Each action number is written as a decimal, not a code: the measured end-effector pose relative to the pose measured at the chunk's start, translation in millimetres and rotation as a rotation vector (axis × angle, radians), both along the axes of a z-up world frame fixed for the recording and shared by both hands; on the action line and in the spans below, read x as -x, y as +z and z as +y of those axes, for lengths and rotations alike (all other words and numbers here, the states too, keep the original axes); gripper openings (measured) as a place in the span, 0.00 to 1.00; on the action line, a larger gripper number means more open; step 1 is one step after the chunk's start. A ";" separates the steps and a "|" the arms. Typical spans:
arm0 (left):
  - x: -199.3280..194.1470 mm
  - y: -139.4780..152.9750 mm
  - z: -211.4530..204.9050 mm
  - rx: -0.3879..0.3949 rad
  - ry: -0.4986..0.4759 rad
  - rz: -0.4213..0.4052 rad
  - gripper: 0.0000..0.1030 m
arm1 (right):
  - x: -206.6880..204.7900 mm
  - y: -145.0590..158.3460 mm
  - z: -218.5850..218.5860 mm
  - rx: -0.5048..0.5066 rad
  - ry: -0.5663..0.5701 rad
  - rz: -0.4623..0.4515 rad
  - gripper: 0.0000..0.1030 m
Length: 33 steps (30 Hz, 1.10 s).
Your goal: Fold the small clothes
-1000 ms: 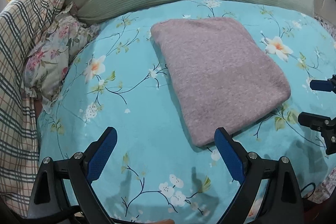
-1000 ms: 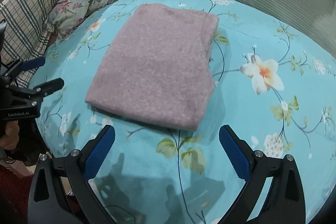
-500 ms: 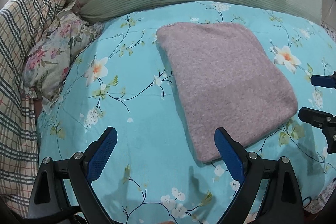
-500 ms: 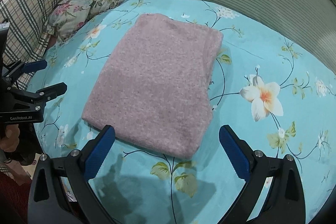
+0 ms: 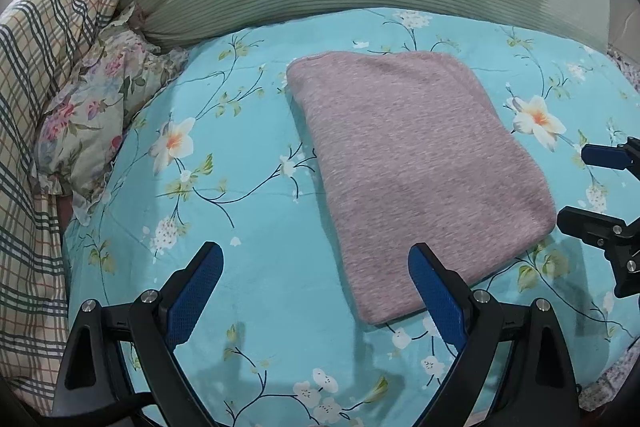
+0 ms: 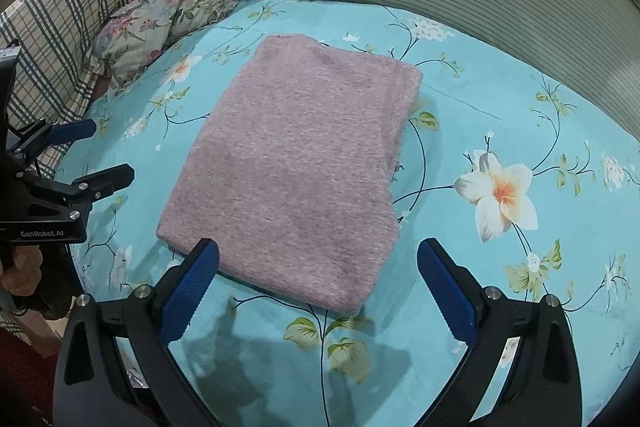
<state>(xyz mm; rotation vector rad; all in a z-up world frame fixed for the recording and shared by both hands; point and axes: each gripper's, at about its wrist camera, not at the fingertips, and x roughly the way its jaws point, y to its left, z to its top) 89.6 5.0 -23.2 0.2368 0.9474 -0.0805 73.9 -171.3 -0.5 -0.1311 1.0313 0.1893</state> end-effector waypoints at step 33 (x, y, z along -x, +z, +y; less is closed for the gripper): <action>-3.5 -5.2 -8.7 0.007 -0.029 0.022 0.92 | -2.4 -9.4 1.9 -0.005 0.001 0.024 0.96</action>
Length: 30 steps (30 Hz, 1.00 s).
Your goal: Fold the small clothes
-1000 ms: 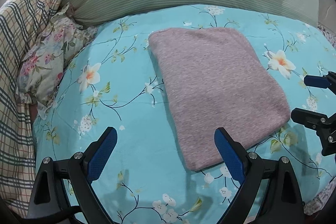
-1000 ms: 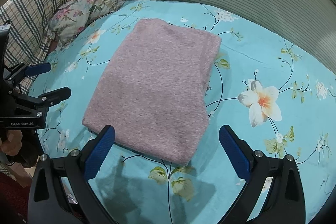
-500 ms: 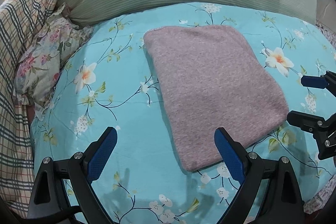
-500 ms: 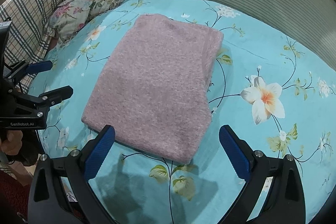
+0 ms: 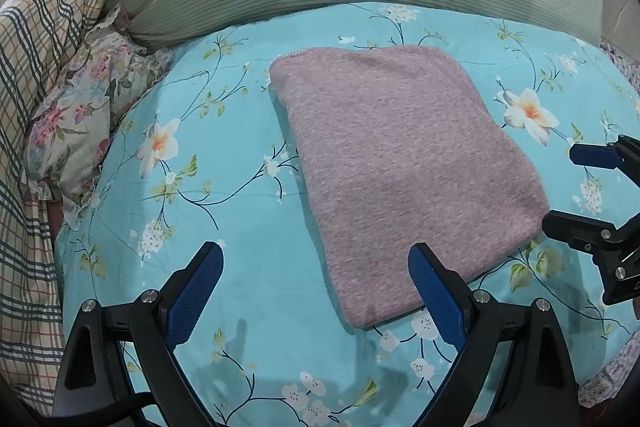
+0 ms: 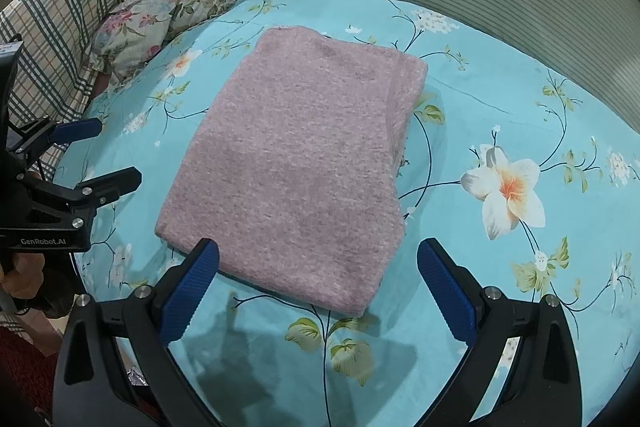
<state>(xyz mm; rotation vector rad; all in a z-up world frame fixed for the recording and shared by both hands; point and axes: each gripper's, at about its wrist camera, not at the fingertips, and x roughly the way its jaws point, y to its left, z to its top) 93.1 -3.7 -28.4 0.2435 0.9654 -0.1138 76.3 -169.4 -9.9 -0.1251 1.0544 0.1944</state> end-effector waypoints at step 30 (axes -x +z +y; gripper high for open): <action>-6.6 -4.4 6.0 0.018 0.001 0.013 0.92 | -6.3 -1.6 1.6 -0.007 0.003 0.006 0.96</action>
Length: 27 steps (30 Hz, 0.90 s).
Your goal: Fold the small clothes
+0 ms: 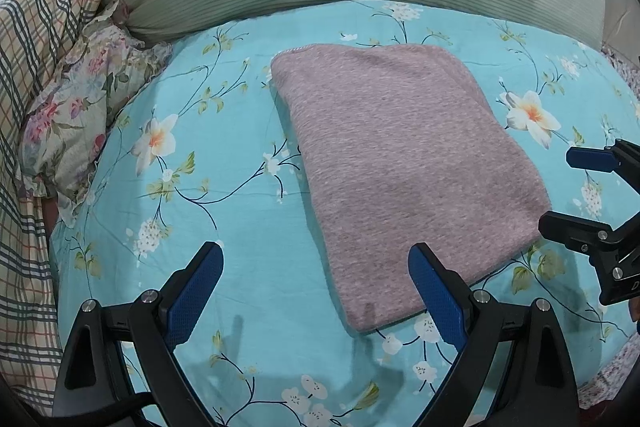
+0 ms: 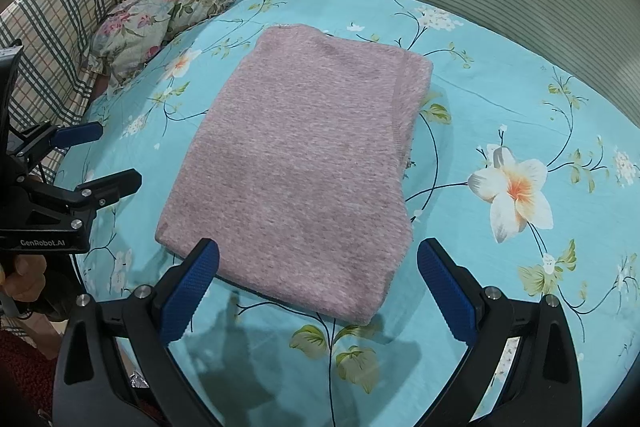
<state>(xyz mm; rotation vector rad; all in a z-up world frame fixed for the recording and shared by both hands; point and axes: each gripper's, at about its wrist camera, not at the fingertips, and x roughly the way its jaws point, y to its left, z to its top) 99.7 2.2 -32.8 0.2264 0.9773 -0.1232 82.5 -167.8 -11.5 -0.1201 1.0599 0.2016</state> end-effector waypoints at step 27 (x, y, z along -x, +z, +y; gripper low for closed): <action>3.2 6.1 -0.5 0.012 0.001 -0.012 0.92 | 7.3 3.2 5.5 -0.011 -0.006 -0.013 0.96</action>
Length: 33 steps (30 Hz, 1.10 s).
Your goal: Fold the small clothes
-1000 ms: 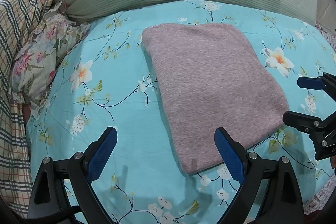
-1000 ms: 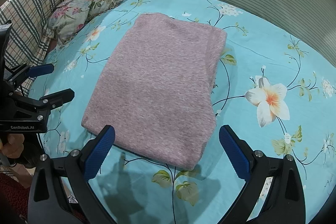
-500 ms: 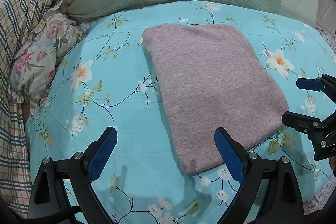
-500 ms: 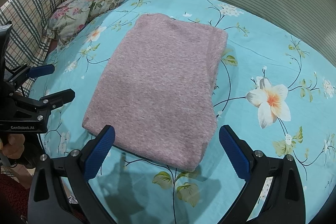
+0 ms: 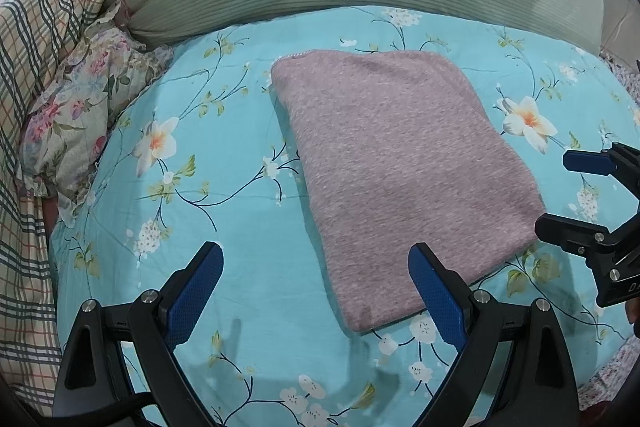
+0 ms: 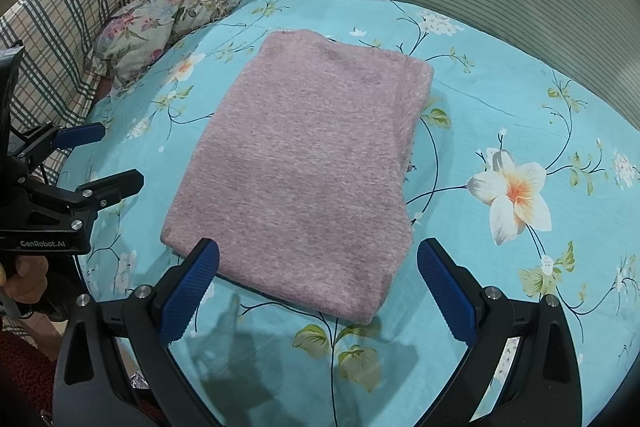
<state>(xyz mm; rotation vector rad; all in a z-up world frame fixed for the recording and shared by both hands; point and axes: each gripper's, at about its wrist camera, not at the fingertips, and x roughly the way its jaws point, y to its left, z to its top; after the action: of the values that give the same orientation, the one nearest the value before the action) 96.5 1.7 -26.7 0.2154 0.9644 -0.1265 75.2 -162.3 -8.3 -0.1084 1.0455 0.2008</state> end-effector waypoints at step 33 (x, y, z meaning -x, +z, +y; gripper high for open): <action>11.3 8.9 -7.2 0.011 -0.005 -0.015 0.92 | 6.4 5.5 -11.6 -0.009 0.000 -0.006 0.96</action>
<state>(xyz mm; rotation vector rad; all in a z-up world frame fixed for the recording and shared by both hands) 85.2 -5.5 -17.8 0.2085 0.9482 -0.1345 68.8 -173.9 -2.8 -0.1007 1.0388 0.2047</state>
